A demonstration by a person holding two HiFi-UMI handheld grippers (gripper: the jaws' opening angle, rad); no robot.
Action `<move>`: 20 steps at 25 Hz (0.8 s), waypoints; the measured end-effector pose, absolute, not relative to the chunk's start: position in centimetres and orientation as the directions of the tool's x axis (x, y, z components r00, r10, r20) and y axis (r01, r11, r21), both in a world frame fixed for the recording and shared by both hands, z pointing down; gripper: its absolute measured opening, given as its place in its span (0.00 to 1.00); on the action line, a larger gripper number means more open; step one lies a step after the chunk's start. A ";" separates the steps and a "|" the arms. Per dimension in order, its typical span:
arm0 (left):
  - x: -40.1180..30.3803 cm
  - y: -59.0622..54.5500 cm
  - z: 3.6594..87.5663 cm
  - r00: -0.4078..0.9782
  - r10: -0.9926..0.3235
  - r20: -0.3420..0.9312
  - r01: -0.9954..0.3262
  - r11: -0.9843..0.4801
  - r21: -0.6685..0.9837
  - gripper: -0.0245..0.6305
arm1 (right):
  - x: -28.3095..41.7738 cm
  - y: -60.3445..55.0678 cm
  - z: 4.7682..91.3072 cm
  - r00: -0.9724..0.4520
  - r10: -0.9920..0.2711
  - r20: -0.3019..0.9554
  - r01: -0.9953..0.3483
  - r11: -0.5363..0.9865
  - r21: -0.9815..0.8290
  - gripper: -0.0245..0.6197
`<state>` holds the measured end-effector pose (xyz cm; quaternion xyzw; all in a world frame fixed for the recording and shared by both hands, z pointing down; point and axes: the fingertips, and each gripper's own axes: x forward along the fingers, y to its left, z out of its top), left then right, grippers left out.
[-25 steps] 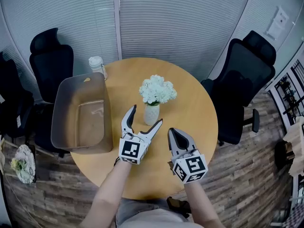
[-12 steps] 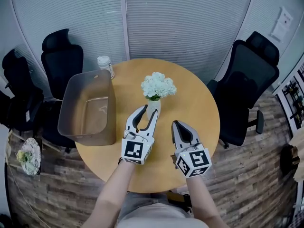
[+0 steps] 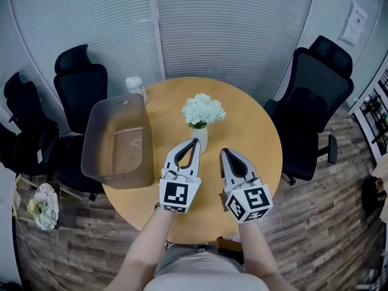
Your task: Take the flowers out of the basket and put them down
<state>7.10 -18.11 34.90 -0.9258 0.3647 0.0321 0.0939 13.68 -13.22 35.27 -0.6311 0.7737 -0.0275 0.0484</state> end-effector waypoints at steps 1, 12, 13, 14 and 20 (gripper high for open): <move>7.2 -17.9 34.6 0.739 -0.661 -0.128 -0.673 -0.721 -0.165 0.04 | 13.5 -13.3 35.0 -0.197 -0.980 -0.041 -0.975 0.200 -0.101 0.08; 6.4 -16.4 31.1 0.772 -0.613 -0.170 -0.634 -0.761 -0.134 0.04 | 13.5 -12.8 31.6 -0.133 -0.988 -0.075 -0.990 0.136 -0.041 0.08; 6.3 -16.2 30.9 0.770 -0.613 -0.177 -0.636 -0.761 -0.128 0.04 | 13.5 -12.7 31.4 -0.131 -0.988 -0.077 -0.990 0.134 -0.034 0.08; 6.3 -16.0 30.6 0.769 -0.613 -0.183 -0.637 -0.760 -0.129 0.04 | 13.4 -12.6 31.2 -0.131 -0.988 -0.078 -0.991 0.133 -0.028 0.08; 6.2 -15.1 29.1 0.765 -0.608 -0.209 -0.638 -0.759 -0.126 0.04 | 12.8 -12.1 30.0 -0.137 -0.986 -0.095 -0.990 0.138 -0.001 0.08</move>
